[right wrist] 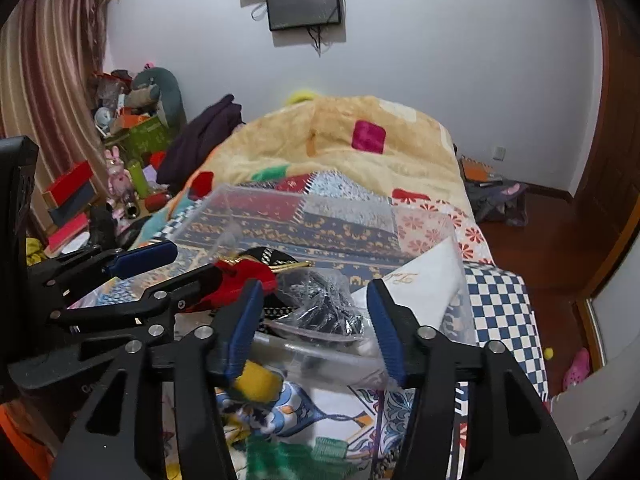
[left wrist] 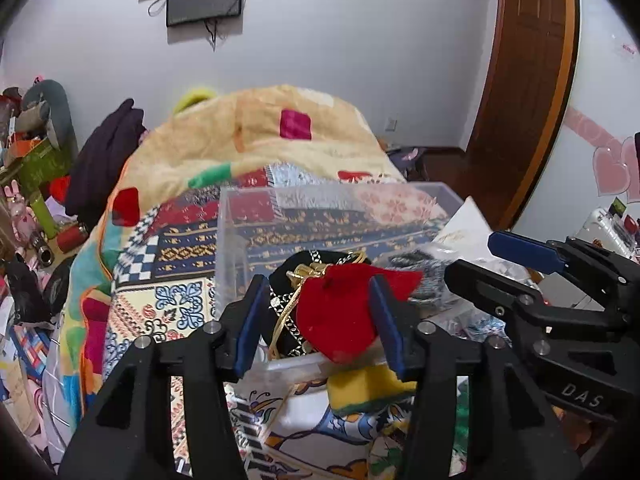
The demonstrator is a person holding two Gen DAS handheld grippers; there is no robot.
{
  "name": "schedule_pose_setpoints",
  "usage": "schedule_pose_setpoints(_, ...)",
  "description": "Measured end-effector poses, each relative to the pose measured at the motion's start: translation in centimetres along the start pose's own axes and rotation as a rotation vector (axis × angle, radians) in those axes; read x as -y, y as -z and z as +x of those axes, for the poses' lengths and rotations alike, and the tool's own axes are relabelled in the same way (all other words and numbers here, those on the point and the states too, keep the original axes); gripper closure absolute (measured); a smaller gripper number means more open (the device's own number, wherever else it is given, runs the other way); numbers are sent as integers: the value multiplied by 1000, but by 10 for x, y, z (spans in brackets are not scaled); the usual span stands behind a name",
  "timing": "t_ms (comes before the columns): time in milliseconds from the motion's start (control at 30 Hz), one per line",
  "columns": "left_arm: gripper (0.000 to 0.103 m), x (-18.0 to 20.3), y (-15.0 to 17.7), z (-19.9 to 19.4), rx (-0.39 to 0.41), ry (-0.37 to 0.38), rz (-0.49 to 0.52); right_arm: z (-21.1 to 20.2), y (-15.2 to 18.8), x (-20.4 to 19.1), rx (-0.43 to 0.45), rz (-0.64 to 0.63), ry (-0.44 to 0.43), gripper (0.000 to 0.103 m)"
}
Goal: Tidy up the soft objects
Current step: 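Lift both items over the clear box and open both tools to release them, then grasp the floral cloth with the left tool while the right tool grasps the green knit glove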
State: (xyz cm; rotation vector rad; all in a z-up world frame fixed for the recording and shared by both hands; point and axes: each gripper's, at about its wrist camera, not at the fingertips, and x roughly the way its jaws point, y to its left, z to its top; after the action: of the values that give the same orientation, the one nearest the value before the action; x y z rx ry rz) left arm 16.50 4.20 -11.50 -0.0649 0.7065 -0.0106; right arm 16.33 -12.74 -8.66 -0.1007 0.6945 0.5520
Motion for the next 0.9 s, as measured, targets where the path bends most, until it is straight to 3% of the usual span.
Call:
schedule_pose_setpoints(333, 31, 5, -3, -68, 120, 33, -26, -68, -3, 6, 161, -2, 20, 20)
schedule_pose_setpoints(500, 11, 16, 4, -93, 155, 30, -16, -87, 5, 11, 183, 8, 30, 13)
schedule_pose_setpoints(633, 6, 22, 16, -101, 149, 30, -14, -90, 21, 13, 162, 4, 66, 7)
schedule_pose_setpoints(900, 4, 26, 52, -76, 21, 41, -30, -66, 56, 29, 15, 81, 45, 7)
